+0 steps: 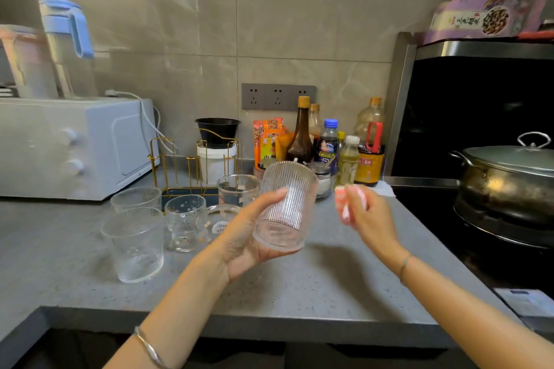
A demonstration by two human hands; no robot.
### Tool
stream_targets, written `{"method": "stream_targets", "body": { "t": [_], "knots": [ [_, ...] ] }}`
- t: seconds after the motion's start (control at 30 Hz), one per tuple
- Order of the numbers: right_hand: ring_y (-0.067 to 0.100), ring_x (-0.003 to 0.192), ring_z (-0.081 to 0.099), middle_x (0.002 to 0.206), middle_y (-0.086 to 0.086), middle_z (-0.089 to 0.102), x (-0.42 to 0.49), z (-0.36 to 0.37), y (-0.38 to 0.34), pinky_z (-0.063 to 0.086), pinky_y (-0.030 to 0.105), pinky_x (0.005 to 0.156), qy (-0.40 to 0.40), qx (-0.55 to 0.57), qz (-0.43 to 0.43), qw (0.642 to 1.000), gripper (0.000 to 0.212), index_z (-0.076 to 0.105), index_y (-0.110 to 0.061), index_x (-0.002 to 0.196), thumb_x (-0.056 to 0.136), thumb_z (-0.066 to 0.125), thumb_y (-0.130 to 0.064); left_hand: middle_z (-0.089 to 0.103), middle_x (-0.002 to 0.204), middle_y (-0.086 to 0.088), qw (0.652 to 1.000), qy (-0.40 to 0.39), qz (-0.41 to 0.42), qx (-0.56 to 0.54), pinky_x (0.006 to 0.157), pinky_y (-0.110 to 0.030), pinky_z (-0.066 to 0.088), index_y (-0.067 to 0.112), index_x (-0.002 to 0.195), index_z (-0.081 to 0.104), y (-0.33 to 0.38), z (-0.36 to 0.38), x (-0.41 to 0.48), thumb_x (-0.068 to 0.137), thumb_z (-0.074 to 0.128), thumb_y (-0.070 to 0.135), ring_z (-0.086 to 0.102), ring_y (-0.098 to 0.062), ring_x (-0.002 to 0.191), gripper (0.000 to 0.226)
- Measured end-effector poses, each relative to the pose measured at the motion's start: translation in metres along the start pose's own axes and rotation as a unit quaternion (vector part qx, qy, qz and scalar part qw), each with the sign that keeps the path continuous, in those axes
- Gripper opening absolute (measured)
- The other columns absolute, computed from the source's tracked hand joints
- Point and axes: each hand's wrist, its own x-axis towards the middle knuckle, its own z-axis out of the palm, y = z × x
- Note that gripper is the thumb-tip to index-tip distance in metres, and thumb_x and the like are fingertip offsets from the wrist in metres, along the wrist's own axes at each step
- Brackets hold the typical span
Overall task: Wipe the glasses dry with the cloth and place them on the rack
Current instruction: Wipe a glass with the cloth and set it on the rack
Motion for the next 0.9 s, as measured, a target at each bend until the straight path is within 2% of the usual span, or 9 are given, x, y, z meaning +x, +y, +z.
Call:
{"method": "stream_targets", "body": {
  "t": [0.1,0.17,0.23,0.3,0.4,0.53,0.7,0.8,0.9],
  "knots": [
    [0.012,0.074,0.068,0.073,0.002,0.073,-0.021,-0.001,0.037,0.054,0.044,0.078,-0.119,-0.137,0.02,0.983,0.03,0.071,-0.018,0.086,0.098,0.048,-0.033,0.075,0.095,-0.017,1.0,0.014,-0.007,-0.012,0.064,-0.042,0.06,0.015,0.118,0.06,-0.009,0.0,0.001,0.027,0.096,0.034,0.071,-0.035,0.091,0.099],
    [0.0,0.082,0.064,0.09,-0.004,0.074,-0.033,-0.003,0.041,0.051,0.031,0.087,-0.213,-0.199,0.004,0.956,0.029,0.071,-0.021,0.103,0.1,0.044,-0.031,0.075,0.095,-0.017,1.0,0.016,-0.015,-0.019,0.064,-0.043,0.061,0.013,0.116,0.06,-0.012,0.0,0.002,0.041,0.095,0.037,0.071,-0.034,0.09,0.086],
    [-0.009,0.091,0.052,0.107,-0.011,0.068,-0.041,-0.005,0.039,0.039,0.012,0.092,-0.291,-0.241,-0.008,0.926,0.032,0.064,-0.025,0.12,0.102,0.038,-0.032,0.075,0.089,-0.015,0.999,0.02,-0.024,-0.02,0.07,-0.044,0.061,0.012,0.11,0.063,-0.016,0.001,0.004,0.064,0.082,0.035,0.068,-0.033,0.091,0.055],
    [-0.007,0.1,0.047,0.119,-0.006,0.065,-0.041,-0.007,0.04,0.03,0.018,0.103,-0.327,-0.261,-0.006,0.908,0.036,0.06,-0.024,0.126,0.103,0.034,-0.034,0.074,0.084,-0.015,0.999,0.027,-0.035,-0.022,0.074,-0.043,0.058,0.011,0.103,0.065,-0.019,0.003,0.005,0.07,0.07,0.034,0.065,-0.033,0.093,0.041],
    [-0.005,0.118,0.042,0.136,-0.005,0.054,-0.036,-0.012,0.037,0.023,0.021,0.109,-0.312,-0.177,0.042,0.933,0.039,0.051,-0.023,0.135,0.102,0.033,-0.036,0.074,0.091,-0.016,0.998,0.036,-0.05,-0.027,0.075,-0.042,0.058,0.01,0.106,0.066,-0.024,0.005,0.007,0.07,0.068,0.04,0.066,-0.034,0.096,0.047],
    [0.0,0.129,0.041,0.135,-0.02,0.047,-0.034,-0.019,0.008,0.031,0.02,0.106,-0.169,-0.039,0.0,0.985,0.042,0.046,-0.036,0.131,0.092,0.039,-0.049,0.073,0.094,-0.019,0.994,0.065,-0.065,-0.065,0.075,-0.043,0.057,0.009,0.108,0.065,-0.027,0.006,0.011,0.086,0.056,0.054,0.063,-0.037,0.1,0.05],
    [-0.021,0.129,0.026,0.141,-0.038,0.029,-0.053,-0.021,-0.039,0.022,-0.005,0.098,-0.206,-0.026,-0.129,0.97,0.054,0.03,-0.052,0.135,0.087,0.055,-0.057,0.069,0.111,-0.021,0.989,0.056,-0.061,-0.127,0.078,-0.045,0.058,0.009,0.125,0.06,-0.026,0.011,0.013,0.091,0.049,0.056,0.065,-0.034,0.1,0.059],
    [-0.014,0.137,0.021,0.151,-0.027,0.024,-0.059,-0.015,-0.051,0.016,-0.003,0.104,-0.222,-0.042,-0.195,0.954,0.076,0.026,-0.046,0.141,0.079,0.07,-0.051,0.067,0.118,-0.021,0.989,0.063,-0.037,-0.129,0.086,-0.049,0.054,0.013,0.127,0.059,-0.021,0.018,0.011,0.089,0.052,0.057,0.065,-0.036,0.107,0.059],
    [-0.008,0.141,0.019,0.154,-0.024,0.02,-0.058,-0.005,-0.058,0.015,0.004,0.109,-0.218,-0.057,-0.246,0.943,0.088,0.02,-0.04,0.146,0.075,0.072,-0.05,0.071,0.11,-0.021,0.989,0.063,-0.023,-0.129,0.085,-0.048,0.055,0.012,0.123,0.061,-0.008,0.023,0.006,0.089,0.053,0.059,0.071,-0.032,0.097,0.059]
  ]
}}
